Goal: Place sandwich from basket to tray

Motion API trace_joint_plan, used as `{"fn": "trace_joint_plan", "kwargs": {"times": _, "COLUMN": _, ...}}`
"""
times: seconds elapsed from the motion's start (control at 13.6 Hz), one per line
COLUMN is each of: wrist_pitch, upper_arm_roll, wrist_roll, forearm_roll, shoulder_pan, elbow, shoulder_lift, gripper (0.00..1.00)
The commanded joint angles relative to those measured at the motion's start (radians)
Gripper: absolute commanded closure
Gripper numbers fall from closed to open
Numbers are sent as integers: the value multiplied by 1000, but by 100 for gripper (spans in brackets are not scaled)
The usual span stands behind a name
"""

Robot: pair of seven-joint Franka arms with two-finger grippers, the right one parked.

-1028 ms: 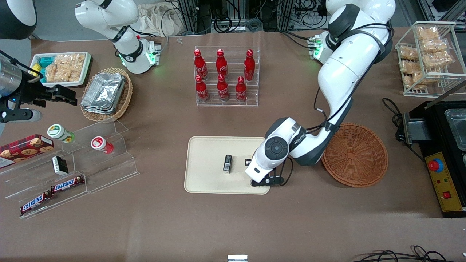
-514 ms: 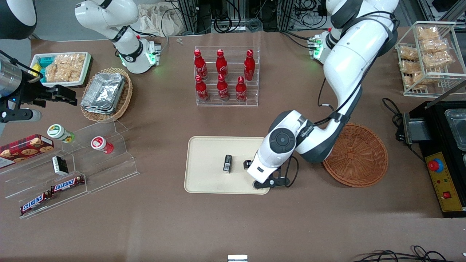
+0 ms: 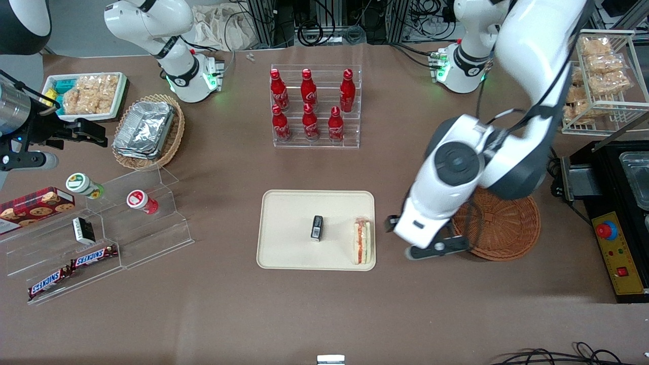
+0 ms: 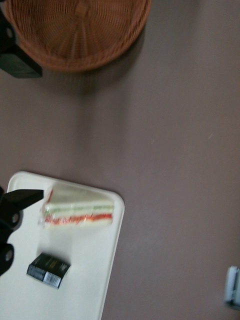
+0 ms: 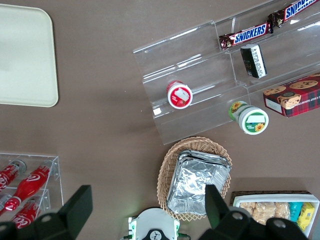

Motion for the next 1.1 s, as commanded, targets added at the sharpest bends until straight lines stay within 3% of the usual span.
{"fn": "trace_joint_plan", "kwargs": {"times": 0.0, "wrist_pitch": -29, "upper_arm_roll": -1, "wrist_roll": 6, "forearm_roll": -83, "shoulder_pan": 78, "elbow": -225, "shoulder_lift": -240, "gripper": 0}}
{"fn": "trace_joint_plan", "kwargs": {"times": 0.15, "wrist_pitch": -98, "upper_arm_roll": 0, "wrist_roll": 44, "forearm_roll": -149, "shoulder_pan": 136, "elbow": -241, "shoulder_lift": -334, "gripper": 0}}
{"fn": "trace_joint_plan", "kwargs": {"times": 0.29, "wrist_pitch": -157, "upper_arm_roll": 0, "wrist_roll": 69, "forearm_roll": -163, "shoulder_pan": 179, "elbow": -241, "shoulder_lift": -400, "gripper": 0}}
{"fn": "trace_joint_plan", "kwargs": {"times": 0.59, "wrist_pitch": -225, "upper_arm_roll": 16, "wrist_roll": 294, "forearm_roll": -272, "shoulder_pan": 268, "elbow": -243, "shoulder_lift": -499, "gripper": 0}}
{"fn": "trace_joint_plan", "kwargs": {"times": 0.88, "wrist_pitch": -256, "upper_arm_roll": 360, "wrist_roll": 582, "forearm_roll": -310, "shoulder_pan": 103, "elbow": -235, "shoulder_lift": -532, "gripper": 0}}
{"fn": "trace_joint_plan", "kwargs": {"times": 1.03, "wrist_pitch": -257, "upper_arm_roll": 444, "wrist_roll": 695, "forearm_roll": -320, "shoulder_pan": 87, "elbow": -224, "shoulder_lift": -514, "gripper": 0}}
